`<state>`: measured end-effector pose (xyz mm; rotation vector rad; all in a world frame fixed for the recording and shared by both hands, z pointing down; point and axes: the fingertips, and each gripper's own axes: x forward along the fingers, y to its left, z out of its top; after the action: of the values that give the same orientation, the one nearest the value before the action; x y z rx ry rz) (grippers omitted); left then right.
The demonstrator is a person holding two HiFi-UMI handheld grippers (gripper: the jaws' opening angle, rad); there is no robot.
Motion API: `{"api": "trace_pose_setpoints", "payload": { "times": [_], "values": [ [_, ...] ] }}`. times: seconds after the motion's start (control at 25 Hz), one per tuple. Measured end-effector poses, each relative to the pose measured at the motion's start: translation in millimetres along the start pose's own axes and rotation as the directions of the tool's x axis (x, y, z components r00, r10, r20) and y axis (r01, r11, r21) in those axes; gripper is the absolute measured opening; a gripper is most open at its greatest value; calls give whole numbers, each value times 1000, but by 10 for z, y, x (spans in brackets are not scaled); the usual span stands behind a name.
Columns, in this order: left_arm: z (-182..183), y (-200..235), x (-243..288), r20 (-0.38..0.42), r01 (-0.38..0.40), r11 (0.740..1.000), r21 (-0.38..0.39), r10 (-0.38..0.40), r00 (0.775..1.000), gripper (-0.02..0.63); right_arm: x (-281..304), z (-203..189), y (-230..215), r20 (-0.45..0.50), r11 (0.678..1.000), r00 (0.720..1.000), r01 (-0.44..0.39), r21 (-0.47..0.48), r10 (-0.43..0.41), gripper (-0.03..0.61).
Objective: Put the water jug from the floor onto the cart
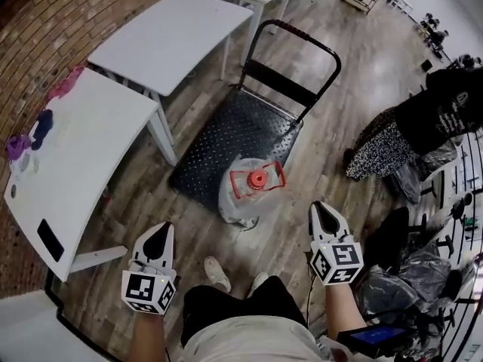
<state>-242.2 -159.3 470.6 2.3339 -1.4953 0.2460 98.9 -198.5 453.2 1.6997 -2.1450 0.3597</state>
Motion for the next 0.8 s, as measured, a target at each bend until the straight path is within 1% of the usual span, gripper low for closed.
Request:
{"api": "trace_pose_setpoints", "payload": {
  "times": [0.08,0.2,0.32,0.52,0.68,0.8],
  "values": [
    [113,-201,62,16,46,999,13,-46,999,0,-210,-30,-150,14,999,999,30,40,-30,9],
    [230,-533,165,24,114,992,45,-115,993,0,-526,-60,-389,52,992,995,76,102,-82,5],
    [301,-953,192,22,159,984,76,-161,987,0,-923,-164,-654,71,986,990,109,123,-118,5],
    [329,-1748,70,37,212,970,121,-218,975,0,-1706,-464,-1138,87,977,981,161,137,-173,4],
    [339,-2323,-142,60,225,965,135,-234,970,0,-2287,-620,-1514,126,963,963,217,158,-238,3],
    [301,-2725,-368,69,227,963,146,-239,969,0,-2657,-729,-1690,145,959,959,216,181,-243,5]
  ]
}}
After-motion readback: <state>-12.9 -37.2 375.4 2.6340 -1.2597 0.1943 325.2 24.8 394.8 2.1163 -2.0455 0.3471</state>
